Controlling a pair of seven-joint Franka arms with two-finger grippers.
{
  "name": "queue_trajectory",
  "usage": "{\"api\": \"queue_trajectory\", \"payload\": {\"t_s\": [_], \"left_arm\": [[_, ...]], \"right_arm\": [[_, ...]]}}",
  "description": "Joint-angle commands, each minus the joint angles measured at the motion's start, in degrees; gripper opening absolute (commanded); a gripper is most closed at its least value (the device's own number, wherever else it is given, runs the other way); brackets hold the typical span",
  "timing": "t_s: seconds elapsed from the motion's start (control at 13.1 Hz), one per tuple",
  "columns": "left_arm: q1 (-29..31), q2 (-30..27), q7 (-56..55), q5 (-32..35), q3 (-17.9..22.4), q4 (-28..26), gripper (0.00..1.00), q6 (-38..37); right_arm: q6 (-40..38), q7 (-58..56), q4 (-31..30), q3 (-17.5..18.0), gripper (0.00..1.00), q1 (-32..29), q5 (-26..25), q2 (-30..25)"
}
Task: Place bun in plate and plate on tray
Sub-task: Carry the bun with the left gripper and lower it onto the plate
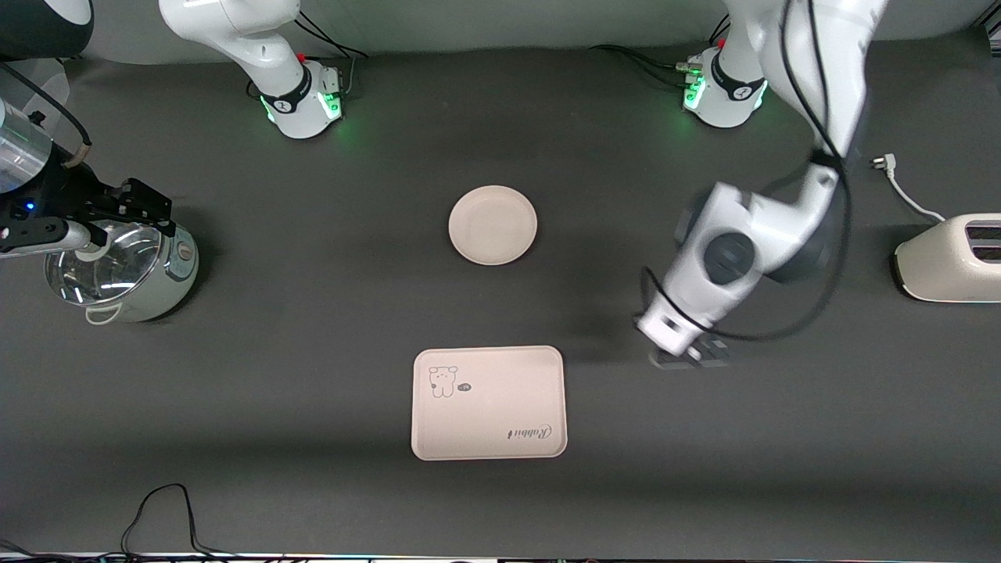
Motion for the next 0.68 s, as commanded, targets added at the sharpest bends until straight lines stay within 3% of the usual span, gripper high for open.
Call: {"api": "queue_trajectory", "payload": {"t_s": [0.0,0.3,0.61], "left_arm": [[-11.67,-5.42,-16.13,-0.29,0.88,-1.32,0.07,-3.62],[-24.43,1.76,-31.64,0.32,0.61,-0.87,0.08,8.47],[-26.92,11.26,-33.16,0.67,0.61,-0.79,0.10,20.18]], "right_arm": [[-0.47,0.08,-0.46,0.14,1.00,0.75,-0.62,0.10],[-0.47,0.17,-5.98,0.06,1.00,3.38,-0.10,-1.65],[1.11,1.14,-13.89,-0.30,1.00,3.65,10.88,-3.76]]}}
